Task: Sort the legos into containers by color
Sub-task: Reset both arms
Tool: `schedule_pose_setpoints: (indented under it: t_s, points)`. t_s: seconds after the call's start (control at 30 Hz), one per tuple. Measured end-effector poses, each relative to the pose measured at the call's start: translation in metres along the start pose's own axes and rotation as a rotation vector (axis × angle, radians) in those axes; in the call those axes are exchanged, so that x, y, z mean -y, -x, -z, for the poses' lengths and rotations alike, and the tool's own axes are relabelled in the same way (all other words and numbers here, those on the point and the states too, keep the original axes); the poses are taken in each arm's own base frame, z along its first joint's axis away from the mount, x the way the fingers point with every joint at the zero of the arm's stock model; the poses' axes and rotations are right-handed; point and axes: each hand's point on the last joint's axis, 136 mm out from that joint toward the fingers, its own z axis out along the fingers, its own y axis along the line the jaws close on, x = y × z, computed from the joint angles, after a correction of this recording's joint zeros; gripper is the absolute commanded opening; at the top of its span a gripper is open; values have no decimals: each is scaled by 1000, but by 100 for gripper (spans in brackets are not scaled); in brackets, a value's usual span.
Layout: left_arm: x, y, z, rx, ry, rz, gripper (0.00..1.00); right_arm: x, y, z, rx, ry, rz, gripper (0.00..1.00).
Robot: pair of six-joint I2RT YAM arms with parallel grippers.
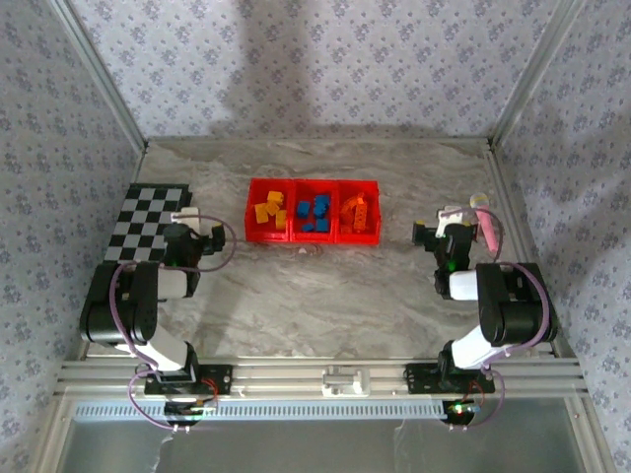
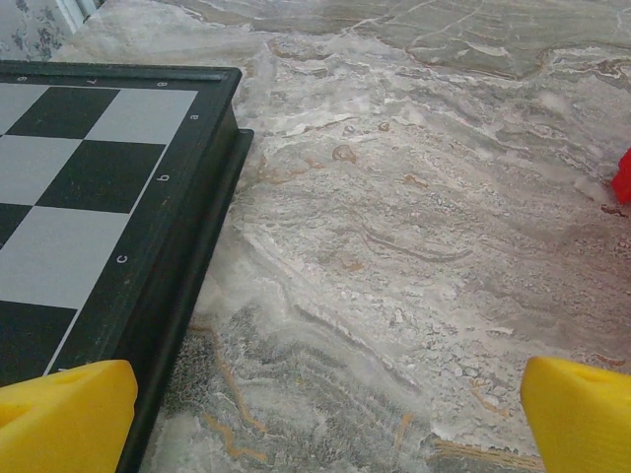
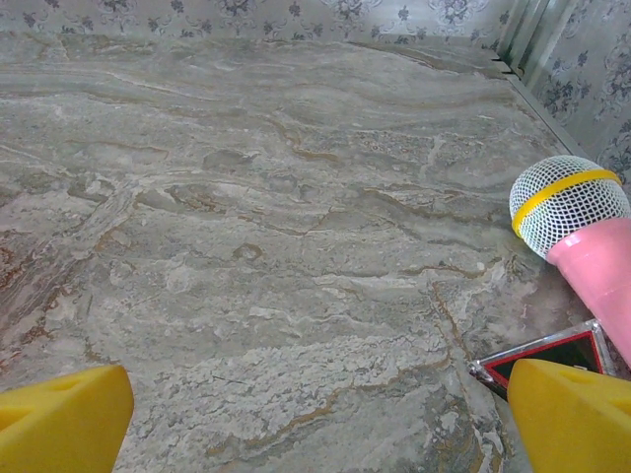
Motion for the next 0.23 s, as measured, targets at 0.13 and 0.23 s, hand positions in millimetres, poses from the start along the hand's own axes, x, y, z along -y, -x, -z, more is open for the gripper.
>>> schedule_pose_setpoints:
  t_s: [0.13, 0.23]
  points:
    - [0, 0, 0, 0, 0, 0, 100, 0, -4, 0, -17, 12, -5, 100]
    - [0, 0, 0, 0, 0, 0, 100, -1, -5, 0, -20, 19, -4, 100]
